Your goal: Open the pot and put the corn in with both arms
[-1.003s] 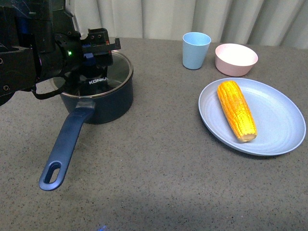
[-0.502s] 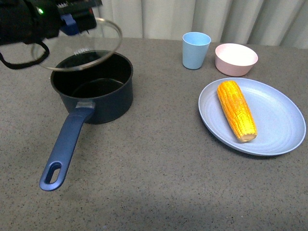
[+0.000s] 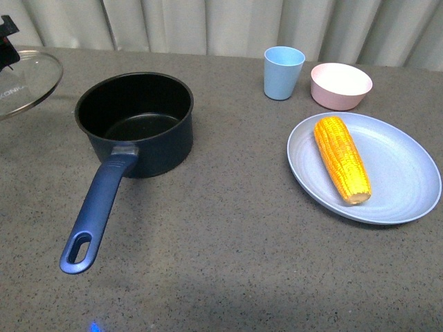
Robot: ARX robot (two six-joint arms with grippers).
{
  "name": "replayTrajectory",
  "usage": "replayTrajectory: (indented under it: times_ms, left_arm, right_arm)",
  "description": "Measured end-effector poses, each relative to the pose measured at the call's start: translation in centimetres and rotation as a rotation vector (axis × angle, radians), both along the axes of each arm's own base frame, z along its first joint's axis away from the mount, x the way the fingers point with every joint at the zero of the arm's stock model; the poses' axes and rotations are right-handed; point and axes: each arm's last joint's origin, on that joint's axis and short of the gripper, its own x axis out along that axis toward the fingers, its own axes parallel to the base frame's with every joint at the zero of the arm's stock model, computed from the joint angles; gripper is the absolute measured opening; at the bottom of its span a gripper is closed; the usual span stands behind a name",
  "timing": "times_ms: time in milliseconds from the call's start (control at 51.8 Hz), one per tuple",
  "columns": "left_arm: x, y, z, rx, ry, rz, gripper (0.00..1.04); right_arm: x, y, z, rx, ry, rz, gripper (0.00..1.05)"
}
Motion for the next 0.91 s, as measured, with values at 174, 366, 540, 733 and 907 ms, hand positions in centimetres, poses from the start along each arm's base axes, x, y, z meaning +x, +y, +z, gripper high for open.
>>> replayTrajectory:
  times_ms: [174,366,540,733,907]
  left_arm:
    - [0.3,0.7,-2.9,-0.021,0.029,0.001,0.62]
    - [0.7,1.2,-5.9,-0.029,0.062,0.004,0.62]
    - [0.4,1.3,-7.8,-0.016,0.092,0.004,0.62]
    - [0.6,1.6,-8.2,-0.011,0.088,0.018,0.62]
    - [0.6,1.7,-8.3,-0.008,0.088,0.021,0.62]
  right_arm:
    - [0.0,0.0,0.0,0.000,0.000,0.000,0.95]
    - [0.0,0.0,0.0,0.000,0.000,0.000,0.95]
    - [0.0,0.0,0.0,0.000,0.000,0.000,0.95]
    - [0.0,0.0,0.0,0.000,0.000,0.000,0.95]
    - [0.0,0.0,0.0,0.000,0.000,0.000,0.95]
